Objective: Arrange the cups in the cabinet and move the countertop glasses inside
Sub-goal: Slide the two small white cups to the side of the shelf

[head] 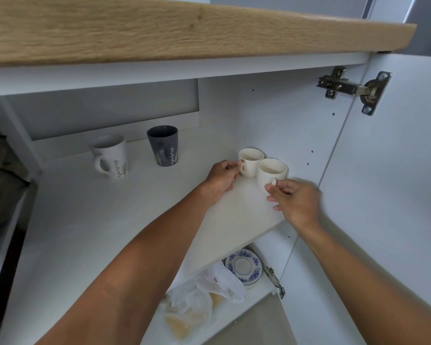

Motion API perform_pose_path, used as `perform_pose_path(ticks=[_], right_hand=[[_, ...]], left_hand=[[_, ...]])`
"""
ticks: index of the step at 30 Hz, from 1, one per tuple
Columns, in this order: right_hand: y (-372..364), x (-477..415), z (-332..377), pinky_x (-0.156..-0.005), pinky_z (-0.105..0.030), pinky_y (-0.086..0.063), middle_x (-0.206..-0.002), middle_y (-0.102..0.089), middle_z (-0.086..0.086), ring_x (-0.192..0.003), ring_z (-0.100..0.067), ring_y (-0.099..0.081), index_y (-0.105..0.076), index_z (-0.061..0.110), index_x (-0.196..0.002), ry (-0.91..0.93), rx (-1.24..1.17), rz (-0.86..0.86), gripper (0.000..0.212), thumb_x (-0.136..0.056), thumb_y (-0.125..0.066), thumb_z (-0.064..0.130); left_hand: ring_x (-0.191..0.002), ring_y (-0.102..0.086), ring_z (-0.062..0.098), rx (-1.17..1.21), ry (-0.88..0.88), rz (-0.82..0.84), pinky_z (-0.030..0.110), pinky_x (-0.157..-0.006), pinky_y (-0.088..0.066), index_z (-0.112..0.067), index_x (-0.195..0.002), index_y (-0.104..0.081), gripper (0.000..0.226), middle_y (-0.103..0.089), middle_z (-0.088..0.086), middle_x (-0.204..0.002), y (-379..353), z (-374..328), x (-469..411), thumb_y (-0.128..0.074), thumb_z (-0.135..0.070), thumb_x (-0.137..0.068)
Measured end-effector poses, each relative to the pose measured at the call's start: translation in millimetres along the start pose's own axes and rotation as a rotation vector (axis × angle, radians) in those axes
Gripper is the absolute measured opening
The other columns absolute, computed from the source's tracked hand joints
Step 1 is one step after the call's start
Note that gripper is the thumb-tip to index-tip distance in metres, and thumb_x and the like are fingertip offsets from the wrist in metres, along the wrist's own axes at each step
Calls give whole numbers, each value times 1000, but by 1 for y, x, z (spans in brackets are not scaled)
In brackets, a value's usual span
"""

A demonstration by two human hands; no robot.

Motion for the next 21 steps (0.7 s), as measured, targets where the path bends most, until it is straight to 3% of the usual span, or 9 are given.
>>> perform_pose_path(ticks=[4,8,12,16,21], right_hand=[[4,3,2,-58,-33,-58,-87,-74,-7,-80,-25,-74,-70,5,-106,27,88,8,32,-81,-80,21],[8,8,6,-84,-44,-58,-97,-73,-3,-86,-18,-71,-72,17,-103,57,190,37,34,-74,-85,31],[12,24,14,-88,-31,-51,-112,-69,-3,-93,-20,-65,-68,13,-117,99,315,70,54,-73,-84,38],[13,41,20,-102,-38,-44,-132,-60,-7,-121,-26,-56,-58,18,-133,153,456,103,70,-75,-78,53],[0,61,32,-116,-45,-29,-157,-35,-3,-146,-26,-25,-41,26,-147,223,576,169,87,-74,-69,66]], left_hand=[[-62,-46,12,-82,-5,-50,25,-55,-38,-21,-87,-61,25,-56,-3,-73,5,1,4,-61,-45,-92],[-81,-58,15,-123,-38,-94,27,-69,-42,-22,-108,-63,29,-65,-2,-93,17,1,17,-63,-45,-90],[-99,-57,13,-319,-136,-133,26,-83,-45,-23,-114,-62,27,-63,-5,-107,37,0,41,-65,-38,-91],[-132,-41,22,-665,-240,-143,33,-108,-36,-23,-135,-50,49,-51,3,-141,61,2,69,-61,-42,-92],[-149,-9,27,-990,-213,-199,45,-117,-19,-30,-149,-32,65,-21,2,-162,95,6,104,-52,-56,-92]])
Point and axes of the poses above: each hand's wrist, its own x-axis away from the middle knuckle, its own y-axis out of the back of the hand, z = x × y, the point moved 6 cm from there along -x, towards the middle knuckle
